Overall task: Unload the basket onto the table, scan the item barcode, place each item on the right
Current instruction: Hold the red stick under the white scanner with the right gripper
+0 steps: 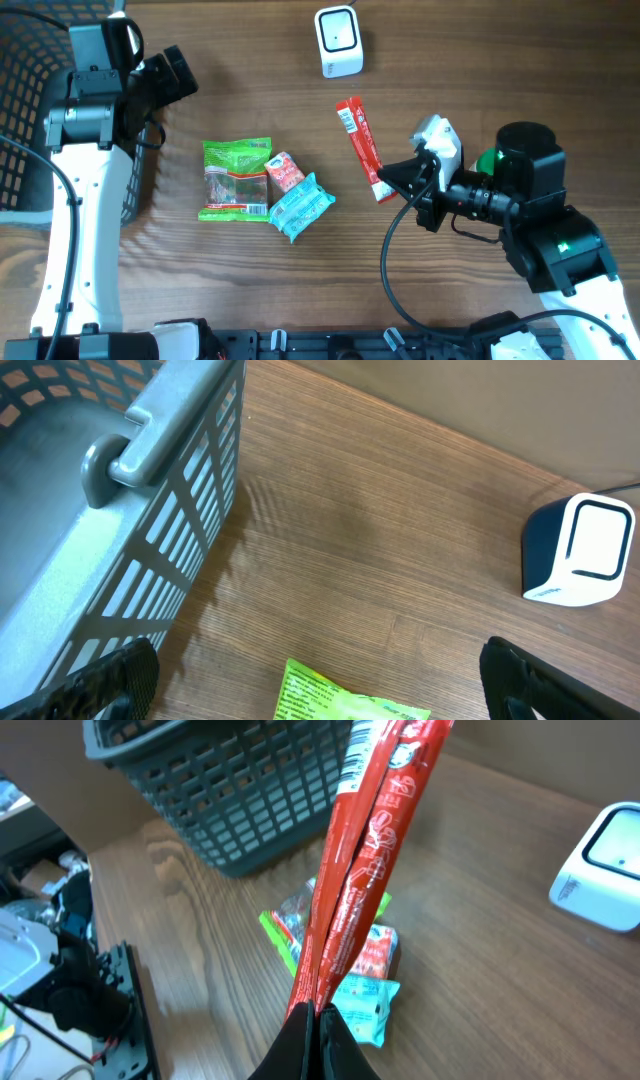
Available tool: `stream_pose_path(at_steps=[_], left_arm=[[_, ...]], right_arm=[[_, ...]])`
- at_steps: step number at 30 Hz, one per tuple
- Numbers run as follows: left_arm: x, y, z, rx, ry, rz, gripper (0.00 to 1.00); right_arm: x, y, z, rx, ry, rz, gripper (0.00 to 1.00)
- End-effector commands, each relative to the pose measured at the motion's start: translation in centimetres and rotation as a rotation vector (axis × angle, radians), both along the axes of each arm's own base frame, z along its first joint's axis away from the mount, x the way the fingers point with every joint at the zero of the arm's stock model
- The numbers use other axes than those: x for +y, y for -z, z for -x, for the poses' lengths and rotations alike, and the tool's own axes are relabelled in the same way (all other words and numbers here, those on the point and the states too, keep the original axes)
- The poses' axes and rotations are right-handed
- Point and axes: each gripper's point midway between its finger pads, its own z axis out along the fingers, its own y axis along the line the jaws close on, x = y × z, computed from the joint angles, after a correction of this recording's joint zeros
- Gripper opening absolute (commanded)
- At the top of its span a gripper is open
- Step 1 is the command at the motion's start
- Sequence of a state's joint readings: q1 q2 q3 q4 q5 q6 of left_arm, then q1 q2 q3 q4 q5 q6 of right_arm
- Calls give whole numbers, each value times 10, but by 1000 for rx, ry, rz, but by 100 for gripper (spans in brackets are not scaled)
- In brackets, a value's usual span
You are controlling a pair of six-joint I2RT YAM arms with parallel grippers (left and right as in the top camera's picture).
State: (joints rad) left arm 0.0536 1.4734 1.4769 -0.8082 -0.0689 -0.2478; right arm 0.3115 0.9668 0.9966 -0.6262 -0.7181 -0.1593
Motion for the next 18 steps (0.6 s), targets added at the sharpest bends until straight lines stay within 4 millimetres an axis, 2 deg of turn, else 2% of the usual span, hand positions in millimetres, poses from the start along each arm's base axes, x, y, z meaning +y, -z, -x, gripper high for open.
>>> stream_pose_path(at_steps=[1,5,7,10,11,12,13,14,15,16,18], left_arm=[[2,-7,0,-17,1,-9,100],[2,-7,0,-17,1,-9,100],[2,-7,0,-17,1,-9,100],[2,-7,0,-17,1,-9,100],[2,-7,0,-17,1,-9,100],[2,-7,0,-17,1,-9,100],[2,-7,0,-17,1,-9,100],[2,-7,0,-17,1,-9,100],[2,-7,0,-17,1,-9,100],[2,-7,0,-17,1,-9,100],[2,-7,0,-17,1,-9,100]], right_arm=[[3,2,0,0,-28,1,4],[3,2,-2,20,-16,-11,4],[1,10,-5,41,1,16,4],[-31,73,-37,147,202,258,4],[-37,91,-51,166,248,321,4],[-45,102,-73,153,322,412,4],[-48,101,-82,139,353,447,4],[-51,90,-98,107,403,486,4],[-52,78,-110,76,427,511,4],[-58,55,-130,28,484,568,4],[-66,37,-149,0,510,658,4]])
